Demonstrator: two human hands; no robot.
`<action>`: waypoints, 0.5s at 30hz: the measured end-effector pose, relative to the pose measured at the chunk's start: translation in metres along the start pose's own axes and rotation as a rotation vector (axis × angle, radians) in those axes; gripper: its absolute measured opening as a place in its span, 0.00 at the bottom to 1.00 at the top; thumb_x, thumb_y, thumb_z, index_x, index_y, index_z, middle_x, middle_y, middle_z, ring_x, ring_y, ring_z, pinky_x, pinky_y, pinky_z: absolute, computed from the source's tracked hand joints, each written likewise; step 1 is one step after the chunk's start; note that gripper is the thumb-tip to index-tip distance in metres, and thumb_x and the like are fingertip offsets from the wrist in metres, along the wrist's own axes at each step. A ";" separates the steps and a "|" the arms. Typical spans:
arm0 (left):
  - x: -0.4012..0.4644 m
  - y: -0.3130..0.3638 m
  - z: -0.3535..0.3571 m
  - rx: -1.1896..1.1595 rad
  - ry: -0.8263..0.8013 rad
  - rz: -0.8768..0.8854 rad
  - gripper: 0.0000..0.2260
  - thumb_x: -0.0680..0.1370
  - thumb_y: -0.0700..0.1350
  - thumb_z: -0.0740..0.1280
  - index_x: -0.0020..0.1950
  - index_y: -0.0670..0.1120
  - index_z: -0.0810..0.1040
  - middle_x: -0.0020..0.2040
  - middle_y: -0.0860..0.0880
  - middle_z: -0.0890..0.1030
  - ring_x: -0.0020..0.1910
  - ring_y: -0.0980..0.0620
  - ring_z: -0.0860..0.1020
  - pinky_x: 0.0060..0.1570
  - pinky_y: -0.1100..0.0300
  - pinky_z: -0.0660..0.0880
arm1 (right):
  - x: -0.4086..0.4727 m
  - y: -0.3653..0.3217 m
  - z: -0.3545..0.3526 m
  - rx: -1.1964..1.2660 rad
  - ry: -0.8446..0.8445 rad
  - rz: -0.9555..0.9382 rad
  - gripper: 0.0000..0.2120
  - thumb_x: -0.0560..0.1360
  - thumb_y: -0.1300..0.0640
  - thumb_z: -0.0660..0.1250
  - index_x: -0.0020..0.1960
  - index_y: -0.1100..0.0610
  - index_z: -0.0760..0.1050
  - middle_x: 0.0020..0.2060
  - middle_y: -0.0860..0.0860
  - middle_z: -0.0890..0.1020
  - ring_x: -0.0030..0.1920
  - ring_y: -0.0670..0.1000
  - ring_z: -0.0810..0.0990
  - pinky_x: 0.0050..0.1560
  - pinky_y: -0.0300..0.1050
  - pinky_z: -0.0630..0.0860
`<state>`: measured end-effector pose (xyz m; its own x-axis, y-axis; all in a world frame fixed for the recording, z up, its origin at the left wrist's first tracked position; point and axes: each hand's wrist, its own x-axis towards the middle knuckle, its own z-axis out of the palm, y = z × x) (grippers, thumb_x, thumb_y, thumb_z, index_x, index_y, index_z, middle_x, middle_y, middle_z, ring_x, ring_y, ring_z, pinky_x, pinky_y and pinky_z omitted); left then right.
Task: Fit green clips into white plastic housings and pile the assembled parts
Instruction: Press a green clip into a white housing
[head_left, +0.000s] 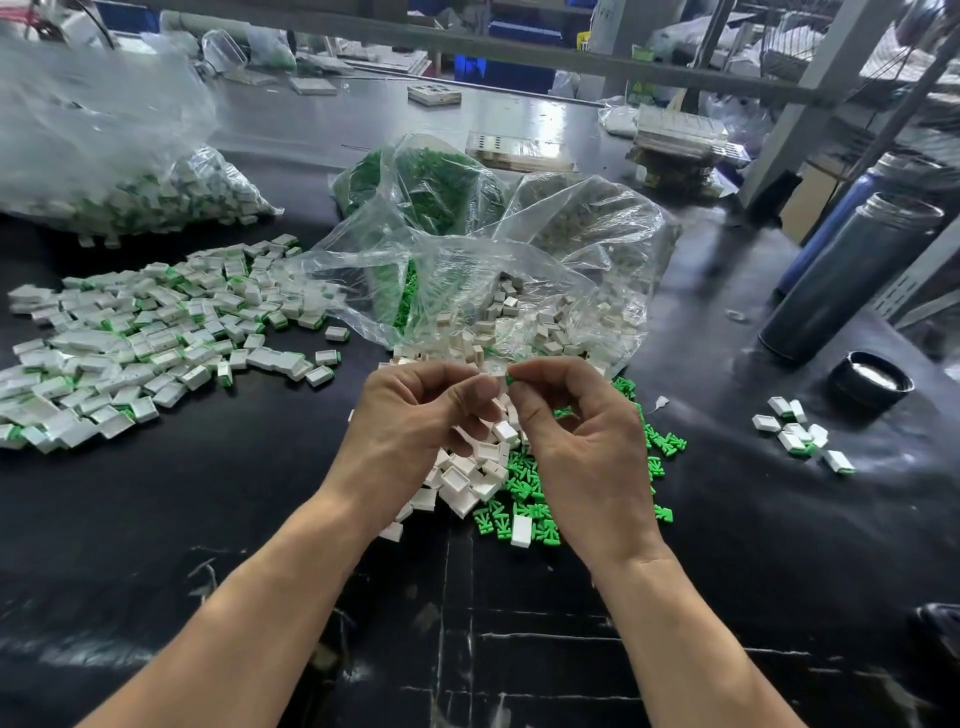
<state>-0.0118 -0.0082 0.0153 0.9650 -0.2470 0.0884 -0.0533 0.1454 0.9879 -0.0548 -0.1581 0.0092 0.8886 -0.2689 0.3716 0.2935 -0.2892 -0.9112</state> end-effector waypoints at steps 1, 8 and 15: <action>0.000 0.000 0.000 -0.002 0.003 0.009 0.07 0.75 0.43 0.73 0.49 0.40 0.86 0.39 0.42 0.85 0.34 0.50 0.80 0.32 0.60 0.78 | 0.000 0.000 0.000 -0.001 -0.006 -0.003 0.06 0.79 0.59 0.73 0.52 0.48 0.83 0.46 0.46 0.85 0.48 0.47 0.84 0.47 0.42 0.81; 0.000 0.000 0.000 -0.032 0.011 0.033 0.06 0.75 0.38 0.73 0.52 0.40 0.84 0.41 0.41 0.84 0.36 0.47 0.80 0.36 0.56 0.81 | -0.002 0.002 0.002 0.043 -0.015 -0.021 0.07 0.80 0.56 0.72 0.52 0.44 0.81 0.40 0.45 0.83 0.35 0.49 0.78 0.36 0.47 0.78; 0.003 -0.002 -0.001 -0.130 0.010 -0.004 0.11 0.71 0.42 0.75 0.51 0.40 0.83 0.41 0.43 0.85 0.37 0.49 0.83 0.37 0.59 0.82 | 0.000 0.004 0.003 0.118 0.011 -0.007 0.06 0.78 0.56 0.73 0.52 0.46 0.84 0.42 0.46 0.85 0.40 0.46 0.82 0.42 0.49 0.81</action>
<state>-0.0088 -0.0086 0.0138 0.9676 -0.2385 0.0823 -0.0160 0.2677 0.9634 -0.0528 -0.1561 0.0048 0.8827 -0.2778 0.3790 0.3394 -0.1808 -0.9231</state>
